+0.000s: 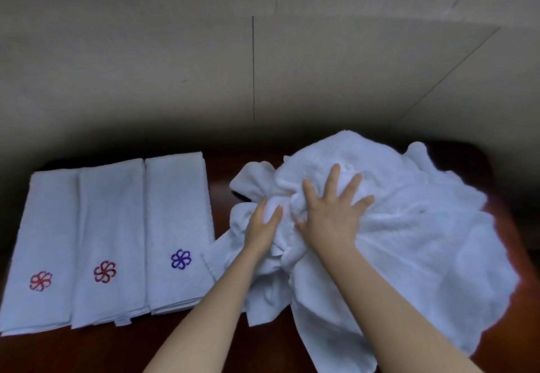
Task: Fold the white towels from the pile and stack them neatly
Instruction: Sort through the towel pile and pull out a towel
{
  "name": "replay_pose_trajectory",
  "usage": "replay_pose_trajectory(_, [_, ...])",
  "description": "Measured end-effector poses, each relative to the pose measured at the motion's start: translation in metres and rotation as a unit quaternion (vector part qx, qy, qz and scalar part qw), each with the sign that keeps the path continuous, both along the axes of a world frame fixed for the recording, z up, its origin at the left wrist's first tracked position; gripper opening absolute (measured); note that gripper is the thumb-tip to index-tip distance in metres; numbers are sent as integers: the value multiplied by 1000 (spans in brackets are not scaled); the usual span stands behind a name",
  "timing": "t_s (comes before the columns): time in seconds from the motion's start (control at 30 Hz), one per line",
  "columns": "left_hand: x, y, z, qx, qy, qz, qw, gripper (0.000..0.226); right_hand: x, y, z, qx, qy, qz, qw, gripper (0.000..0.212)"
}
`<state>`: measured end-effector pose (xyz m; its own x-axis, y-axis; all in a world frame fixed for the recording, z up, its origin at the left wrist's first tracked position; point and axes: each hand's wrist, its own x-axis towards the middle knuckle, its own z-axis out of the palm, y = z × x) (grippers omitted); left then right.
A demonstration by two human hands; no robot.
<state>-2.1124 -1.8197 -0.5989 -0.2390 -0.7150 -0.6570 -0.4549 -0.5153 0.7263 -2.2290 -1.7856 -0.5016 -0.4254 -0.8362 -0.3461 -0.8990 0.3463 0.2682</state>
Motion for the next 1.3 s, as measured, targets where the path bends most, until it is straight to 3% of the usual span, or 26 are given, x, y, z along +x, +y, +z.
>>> replay_pose_trajectory(0.1, [36, 23, 1, -29, -91, -14, 995, 46, 9, 3, 7, 13, -19, 24, 999, 87])
replay_pose_trajectory(0.23, [86, 46, 16, 34, -163, -52, 985, 38, -7, 15, 32, -18, -84, 60, 994, 79])
replay_pose_trajectory(0.47, [143, 81, 92, 107, -157, -48, 981, 18, 0, 68, 71, 12, -92, 108, 990, 55])
replay_pose_trajectory(0.8, [240, 105, 182, 74, -194, -51, 977, 13, 60, 123, 106, 106, -80, 91, 987, 36])
replay_pose_trajectory(0.97, [284, 111, 206, 99, -167, -25, 981, 17, 87, 133, 122, 68, -80, 55, 993, 35])
replay_pose_trajectory(1.1, [312, 111, 228, 83, -142, -23, 986, 16, 118, 141, 138, -20, -114, 25, 993, 34])
replay_pose_trajectory(1.3, [348, 97, 271, -23, -87, 55, 994, 21, 174, 151, 178, -160, -156, -2, 975, 40])
